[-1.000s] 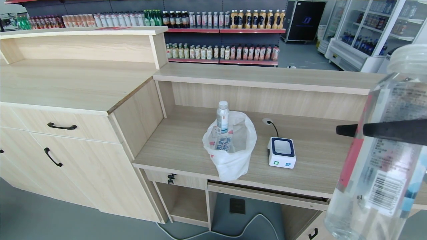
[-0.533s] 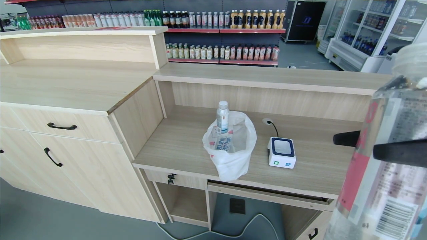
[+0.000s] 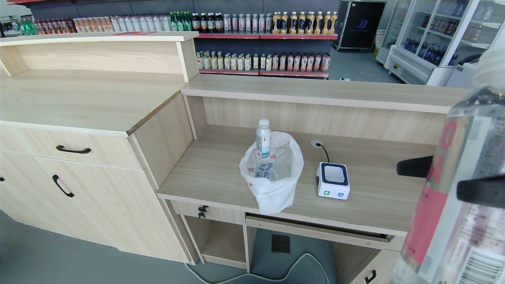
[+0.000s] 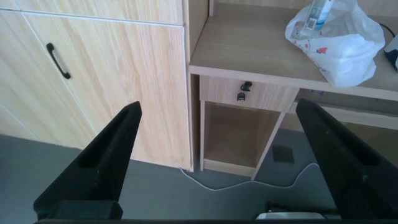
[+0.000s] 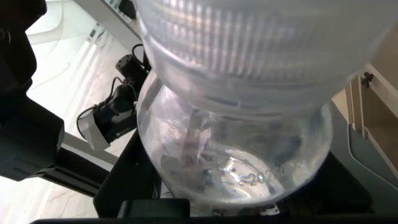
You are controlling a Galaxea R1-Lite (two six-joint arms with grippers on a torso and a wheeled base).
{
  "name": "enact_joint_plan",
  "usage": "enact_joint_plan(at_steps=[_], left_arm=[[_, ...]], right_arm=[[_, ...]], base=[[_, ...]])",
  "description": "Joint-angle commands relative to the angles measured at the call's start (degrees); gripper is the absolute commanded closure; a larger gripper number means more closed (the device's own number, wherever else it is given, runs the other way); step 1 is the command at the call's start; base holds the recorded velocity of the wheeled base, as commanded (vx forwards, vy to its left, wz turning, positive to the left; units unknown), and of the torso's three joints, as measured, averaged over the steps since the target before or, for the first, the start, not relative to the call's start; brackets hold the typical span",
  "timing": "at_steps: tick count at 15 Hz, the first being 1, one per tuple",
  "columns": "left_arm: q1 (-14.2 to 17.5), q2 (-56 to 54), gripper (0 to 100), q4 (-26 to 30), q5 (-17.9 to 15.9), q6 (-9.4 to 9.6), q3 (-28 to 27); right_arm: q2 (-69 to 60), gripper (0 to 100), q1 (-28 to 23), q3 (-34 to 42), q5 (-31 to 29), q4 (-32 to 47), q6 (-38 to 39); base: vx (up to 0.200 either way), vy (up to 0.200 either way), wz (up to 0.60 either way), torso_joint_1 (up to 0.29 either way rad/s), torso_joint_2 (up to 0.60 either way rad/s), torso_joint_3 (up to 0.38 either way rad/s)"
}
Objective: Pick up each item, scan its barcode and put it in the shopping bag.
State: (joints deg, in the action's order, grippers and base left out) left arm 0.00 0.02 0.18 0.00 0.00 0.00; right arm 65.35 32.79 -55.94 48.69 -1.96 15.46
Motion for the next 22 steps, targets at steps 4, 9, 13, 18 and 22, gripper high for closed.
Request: enact_joint_plan(at_steps=[4, 9, 13, 18, 22], left_arm=[[0.0, 0.0, 0, 0.0, 0.0, 0.00, 0.0], [0.0, 0.0, 0, 0.0, 0.0, 0.00, 0.0], [0.0, 0.0, 0, 0.0, 0.0, 0.00, 0.0], [0.0, 0.0, 0, 0.0, 0.0, 0.00, 0.0], [0.0, 0.0, 0, 0.0, 0.0, 0.00, 0.0]], right_arm=[[-0.2, 100, 0.4, 0.0, -0.2, 0.0, -0.3], [0.3, 100, -3.6, 0.6, -1.5, 0.1, -4.6], [8.3, 100, -24.2, 6.4, -6.0, -3.4, -37.6], [27.1, 100, -39.8, 10.2, -6.2, -37.5, -66.7], [37.0, 100, -40.4, 10.1, -5.9, -57.4, -74.7]], base=[[0.000, 0.000, 0.00, 0.000, 0.00, 0.000], [0.000, 0.000, 0.00, 0.000, 0.00, 0.000], [0.000, 0.000, 0.00, 0.000, 0.00, 0.000], [0.000, 0.000, 0.00, 0.000, 0.00, 0.000], [0.000, 0.000, 0.00, 0.000, 0.00, 0.000]])
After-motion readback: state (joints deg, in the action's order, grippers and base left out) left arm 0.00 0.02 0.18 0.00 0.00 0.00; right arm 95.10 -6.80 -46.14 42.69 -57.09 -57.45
